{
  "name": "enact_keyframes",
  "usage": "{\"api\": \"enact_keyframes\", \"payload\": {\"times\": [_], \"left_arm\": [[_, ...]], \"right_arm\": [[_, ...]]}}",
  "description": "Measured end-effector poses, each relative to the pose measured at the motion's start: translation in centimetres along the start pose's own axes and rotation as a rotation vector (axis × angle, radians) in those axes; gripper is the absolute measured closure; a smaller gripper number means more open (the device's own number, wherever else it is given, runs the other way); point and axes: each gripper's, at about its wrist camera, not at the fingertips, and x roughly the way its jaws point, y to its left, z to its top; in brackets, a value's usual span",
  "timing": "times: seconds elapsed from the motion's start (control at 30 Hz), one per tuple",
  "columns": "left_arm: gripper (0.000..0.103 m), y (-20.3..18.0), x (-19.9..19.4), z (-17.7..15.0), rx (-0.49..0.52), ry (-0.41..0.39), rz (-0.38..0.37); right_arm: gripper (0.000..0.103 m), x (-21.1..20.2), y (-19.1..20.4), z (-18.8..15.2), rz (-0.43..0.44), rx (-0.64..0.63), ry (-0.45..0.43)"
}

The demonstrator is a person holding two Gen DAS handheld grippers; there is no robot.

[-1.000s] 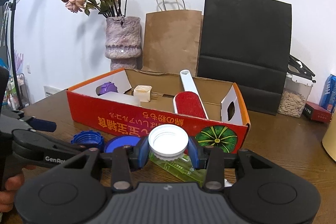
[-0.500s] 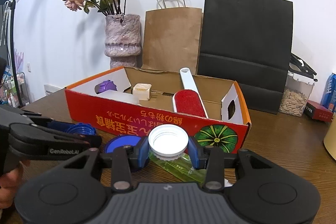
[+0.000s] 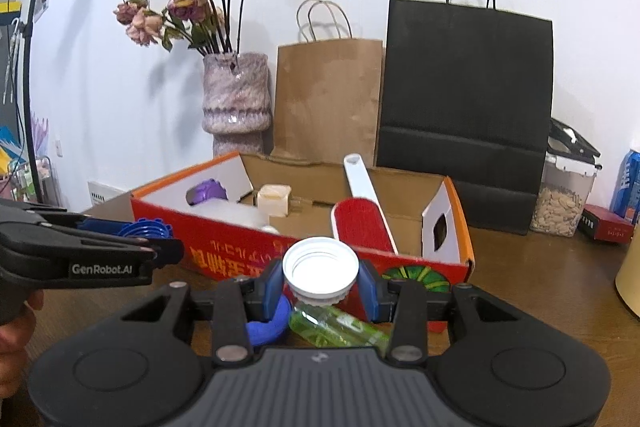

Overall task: Organize rigid objects
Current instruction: 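Grasp the white cap with the right tool while the left tool grasps the blue ridged cap, then carry the white cap and blue ridged cap over the cardboard box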

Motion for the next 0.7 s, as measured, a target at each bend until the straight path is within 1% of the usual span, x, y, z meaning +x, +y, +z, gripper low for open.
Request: {"api": "enact_keyframes", "payload": {"times": [0.33,0.7], "left_arm": [[0.047,0.3,0.3,2.2,-0.039,-0.057,0.013],[0.047,1.2,3.4,4.8,-0.088,-0.085,0.044]], "right_arm": [[0.064,0.9,0.7,1.9,0.013,0.0,-0.046],[0.064,4.6,0.7,4.1,0.025,0.026,-0.071]]}}
